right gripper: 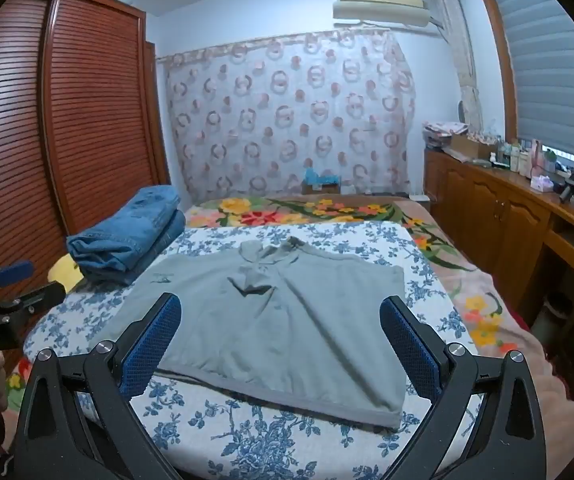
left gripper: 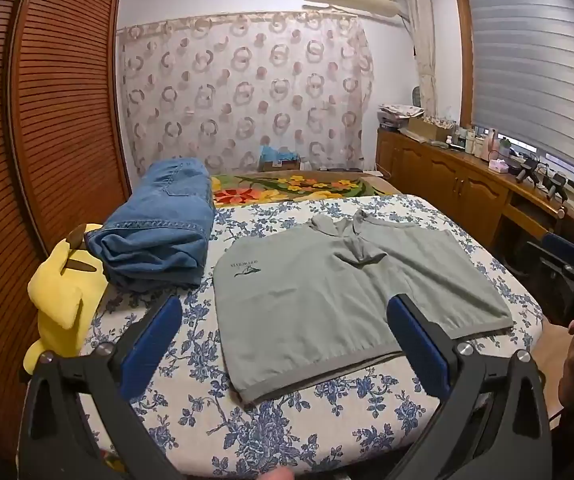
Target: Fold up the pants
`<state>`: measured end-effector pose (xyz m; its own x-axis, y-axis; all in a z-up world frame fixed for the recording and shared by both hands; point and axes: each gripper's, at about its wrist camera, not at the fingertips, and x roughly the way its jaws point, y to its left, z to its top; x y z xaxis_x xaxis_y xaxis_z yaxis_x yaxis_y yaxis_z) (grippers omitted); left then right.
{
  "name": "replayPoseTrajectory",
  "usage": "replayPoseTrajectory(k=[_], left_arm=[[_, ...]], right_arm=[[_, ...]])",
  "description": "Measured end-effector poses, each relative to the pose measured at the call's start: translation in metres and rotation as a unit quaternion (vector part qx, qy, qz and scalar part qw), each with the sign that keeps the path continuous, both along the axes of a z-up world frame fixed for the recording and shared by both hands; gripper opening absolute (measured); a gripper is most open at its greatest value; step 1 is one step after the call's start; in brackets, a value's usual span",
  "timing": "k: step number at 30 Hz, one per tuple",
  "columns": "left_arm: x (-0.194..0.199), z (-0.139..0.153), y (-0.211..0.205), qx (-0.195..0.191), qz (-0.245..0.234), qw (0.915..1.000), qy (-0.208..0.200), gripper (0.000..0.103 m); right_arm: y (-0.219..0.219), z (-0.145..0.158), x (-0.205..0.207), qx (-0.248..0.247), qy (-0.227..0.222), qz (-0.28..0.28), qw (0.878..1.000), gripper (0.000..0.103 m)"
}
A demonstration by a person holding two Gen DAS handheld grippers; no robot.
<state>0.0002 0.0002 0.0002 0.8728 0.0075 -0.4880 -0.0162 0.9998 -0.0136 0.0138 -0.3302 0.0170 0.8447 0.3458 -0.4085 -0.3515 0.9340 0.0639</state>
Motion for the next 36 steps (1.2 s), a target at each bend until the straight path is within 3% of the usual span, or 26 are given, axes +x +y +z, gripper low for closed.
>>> replayPoseTrajectory(k=[23,36], left_arm=[[0.0,-0.011,-0.001,-0.002,-0.002,1.0,0.001,0.103],[-0.005,-0.002,-0.002,-0.004,0.001,1.0,-0.005,0.103]], right_arm=[[0.001,0.001,-0.002,0.003,-0.001,0.001,1.0,0.102],[0.002,0.001,-0.002,0.002,-0.002,0.0,1.0,0.102]])
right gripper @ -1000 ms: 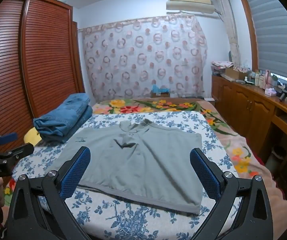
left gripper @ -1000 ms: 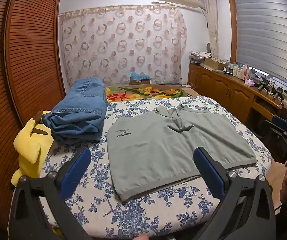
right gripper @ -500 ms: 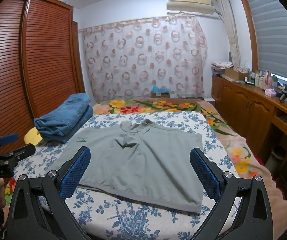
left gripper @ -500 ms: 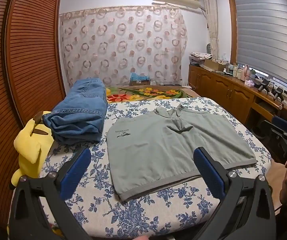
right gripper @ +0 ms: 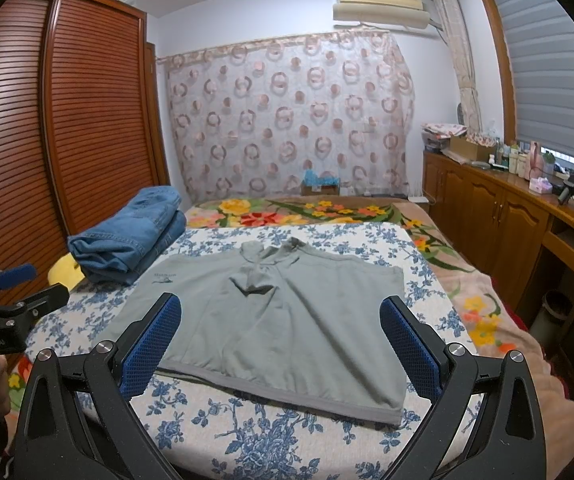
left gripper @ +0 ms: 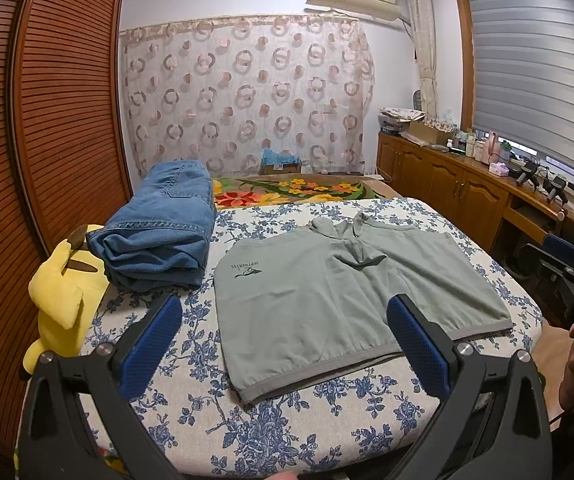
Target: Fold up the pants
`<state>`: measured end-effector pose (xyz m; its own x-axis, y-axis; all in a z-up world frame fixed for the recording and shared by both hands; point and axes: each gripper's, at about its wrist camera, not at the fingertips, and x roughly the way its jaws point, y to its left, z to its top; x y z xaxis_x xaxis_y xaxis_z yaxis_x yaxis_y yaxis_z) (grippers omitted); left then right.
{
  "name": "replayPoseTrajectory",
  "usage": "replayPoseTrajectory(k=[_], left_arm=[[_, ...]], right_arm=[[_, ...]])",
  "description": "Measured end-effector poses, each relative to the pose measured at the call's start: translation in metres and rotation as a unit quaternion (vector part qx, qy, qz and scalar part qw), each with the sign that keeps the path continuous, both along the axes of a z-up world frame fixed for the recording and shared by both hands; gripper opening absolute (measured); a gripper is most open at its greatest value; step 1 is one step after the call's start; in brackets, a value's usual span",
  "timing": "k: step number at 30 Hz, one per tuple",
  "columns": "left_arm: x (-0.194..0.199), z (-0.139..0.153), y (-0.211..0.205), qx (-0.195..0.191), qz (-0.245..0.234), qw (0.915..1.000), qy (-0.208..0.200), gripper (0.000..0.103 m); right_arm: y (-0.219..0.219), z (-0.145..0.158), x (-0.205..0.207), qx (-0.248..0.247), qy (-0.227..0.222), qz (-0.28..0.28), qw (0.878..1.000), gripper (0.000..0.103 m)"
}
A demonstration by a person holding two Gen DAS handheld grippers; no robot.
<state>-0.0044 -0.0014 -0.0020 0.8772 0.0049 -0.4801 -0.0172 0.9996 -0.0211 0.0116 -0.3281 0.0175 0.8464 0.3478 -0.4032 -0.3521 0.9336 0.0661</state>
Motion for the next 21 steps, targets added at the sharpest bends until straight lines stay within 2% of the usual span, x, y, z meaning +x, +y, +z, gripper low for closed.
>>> replayPoseTrajectory(k=[21], left_arm=[[-0.0005,0.0036,0.0012,-0.001,0.001,1.0,-0.004,0.103]], right_arm=[[0.0,-0.0001,-0.0011,-0.001,0.0,0.0,1.0,0.102]])
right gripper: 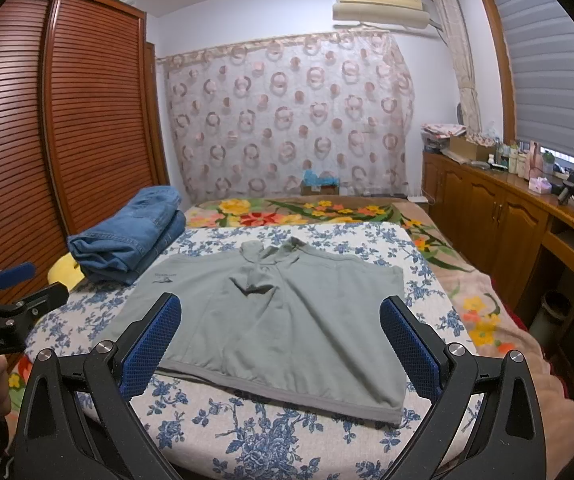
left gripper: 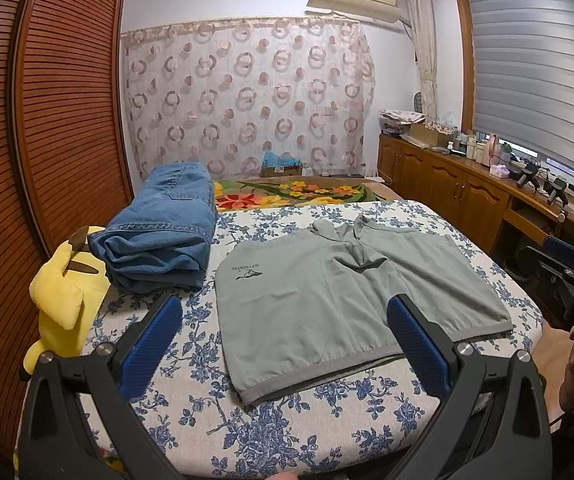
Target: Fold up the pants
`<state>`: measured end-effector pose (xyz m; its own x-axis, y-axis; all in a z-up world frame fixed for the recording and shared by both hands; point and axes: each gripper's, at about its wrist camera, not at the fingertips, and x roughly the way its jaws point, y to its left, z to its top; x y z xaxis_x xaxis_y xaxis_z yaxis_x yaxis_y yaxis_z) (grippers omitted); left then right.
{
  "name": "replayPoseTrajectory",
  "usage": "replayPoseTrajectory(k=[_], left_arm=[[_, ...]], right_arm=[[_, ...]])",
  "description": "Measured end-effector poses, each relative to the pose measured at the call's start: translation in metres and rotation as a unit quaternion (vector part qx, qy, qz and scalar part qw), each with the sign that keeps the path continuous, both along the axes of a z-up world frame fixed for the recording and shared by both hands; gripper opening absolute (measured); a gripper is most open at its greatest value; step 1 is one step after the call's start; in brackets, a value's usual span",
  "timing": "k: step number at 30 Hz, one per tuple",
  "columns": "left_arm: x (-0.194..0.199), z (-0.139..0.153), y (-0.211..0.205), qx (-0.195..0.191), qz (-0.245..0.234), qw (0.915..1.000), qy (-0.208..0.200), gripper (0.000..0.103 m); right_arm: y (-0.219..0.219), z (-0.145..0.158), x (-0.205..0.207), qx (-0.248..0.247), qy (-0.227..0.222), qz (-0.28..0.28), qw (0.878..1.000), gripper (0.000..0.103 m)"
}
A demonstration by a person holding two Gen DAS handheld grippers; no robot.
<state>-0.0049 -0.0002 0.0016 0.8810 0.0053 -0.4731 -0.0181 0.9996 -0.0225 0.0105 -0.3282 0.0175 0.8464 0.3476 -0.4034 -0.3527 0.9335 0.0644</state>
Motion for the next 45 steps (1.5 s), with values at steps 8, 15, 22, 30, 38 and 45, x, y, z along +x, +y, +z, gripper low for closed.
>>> replayPoseTrajectory(k=[8,15,22,30,38,45], left_arm=[[0.0,0.001,0.001,0.0,0.0,1.0,-0.001,0.103],[-0.001,0.001,0.001,0.0,-0.001,1.0,-0.001,0.103],[-0.001,0.002,0.0,-0.001,-0.001,1.0,-0.002,0.103],[-0.001,0.004,0.0,0.0,-0.001,1.0,-0.002,0.103],[-0.001,0.004,-0.001,-0.002,-0.002,1.0,-0.001,0.103],[0.012,-0.014,0.008,-0.011,0.005,0.9995,0.03,0.103]], right_arm=[[0.0,0.0,-0.001,0.0,0.0,0.0,1.0,0.102],[0.0,0.001,-0.001,-0.001,-0.001,0.0,1.0,0.102],[0.003,0.003,-0.003,-0.001,-0.006,0.001,1.0,0.102],[0.002,0.005,-0.005,0.0,-0.006,0.001,1.0,0.102],[0.0,0.004,-0.005,-0.001,-0.006,0.001,1.0,0.102],[0.003,-0.001,0.0,-0.007,0.006,0.01,1.0,0.102]])
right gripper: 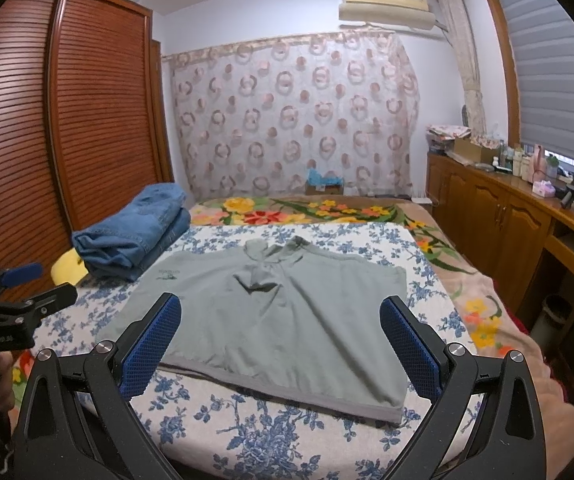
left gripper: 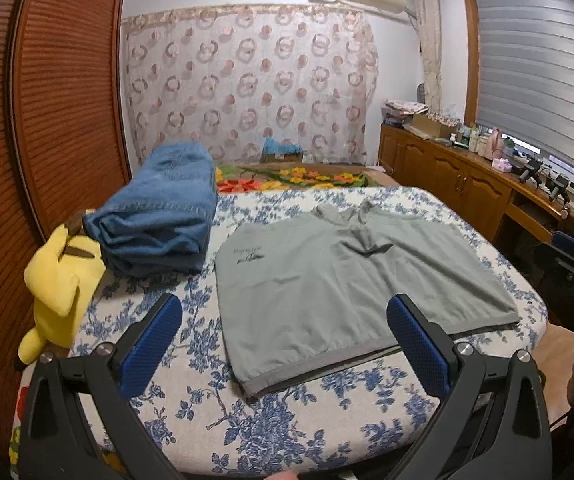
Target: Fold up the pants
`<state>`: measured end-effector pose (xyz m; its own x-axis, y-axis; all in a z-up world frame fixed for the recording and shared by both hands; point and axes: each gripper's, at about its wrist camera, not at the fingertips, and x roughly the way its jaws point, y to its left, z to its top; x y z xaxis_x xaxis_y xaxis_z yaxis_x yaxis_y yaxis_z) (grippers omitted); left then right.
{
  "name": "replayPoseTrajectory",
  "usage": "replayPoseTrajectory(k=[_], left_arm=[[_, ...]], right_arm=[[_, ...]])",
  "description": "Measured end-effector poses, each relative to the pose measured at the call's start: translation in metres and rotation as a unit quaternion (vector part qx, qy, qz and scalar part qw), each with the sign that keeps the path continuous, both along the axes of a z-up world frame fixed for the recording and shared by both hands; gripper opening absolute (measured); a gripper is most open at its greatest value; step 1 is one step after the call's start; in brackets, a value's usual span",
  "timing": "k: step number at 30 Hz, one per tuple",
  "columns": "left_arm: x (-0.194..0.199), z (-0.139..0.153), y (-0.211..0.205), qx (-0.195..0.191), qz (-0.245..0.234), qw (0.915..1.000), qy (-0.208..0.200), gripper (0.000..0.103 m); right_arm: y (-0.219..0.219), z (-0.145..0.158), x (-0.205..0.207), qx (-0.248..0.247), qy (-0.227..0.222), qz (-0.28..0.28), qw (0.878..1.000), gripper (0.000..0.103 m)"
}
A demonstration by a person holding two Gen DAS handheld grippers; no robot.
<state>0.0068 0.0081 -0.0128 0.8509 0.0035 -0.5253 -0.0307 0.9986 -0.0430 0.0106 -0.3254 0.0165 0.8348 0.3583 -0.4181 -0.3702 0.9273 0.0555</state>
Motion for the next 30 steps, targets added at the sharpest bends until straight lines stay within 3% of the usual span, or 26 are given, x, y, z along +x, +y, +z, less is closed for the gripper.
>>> replayPoseTrajectory(k=[13,24,30], left_arm=[[0.019,-0.058,0.036,-0.021,0.016,0.9977,0.062,0.103],[0.017,-0.079,0.053,-0.032,0.018,0.9956,0.087,0.103],[0.014,-0.084,0.058,-0.052,0.004,0.9944,0.092,0.094]], right_arm=[[-0.019,-0.055,0.032,-0.032,0.069,0.006,0.997,0.102],[-0.04,-0.09,0.051,-0.033,0.115,0.002,0.993,0.101],[-0.043,-0.102,0.054,-0.028,0.134,0.004,0.991,0.101]])
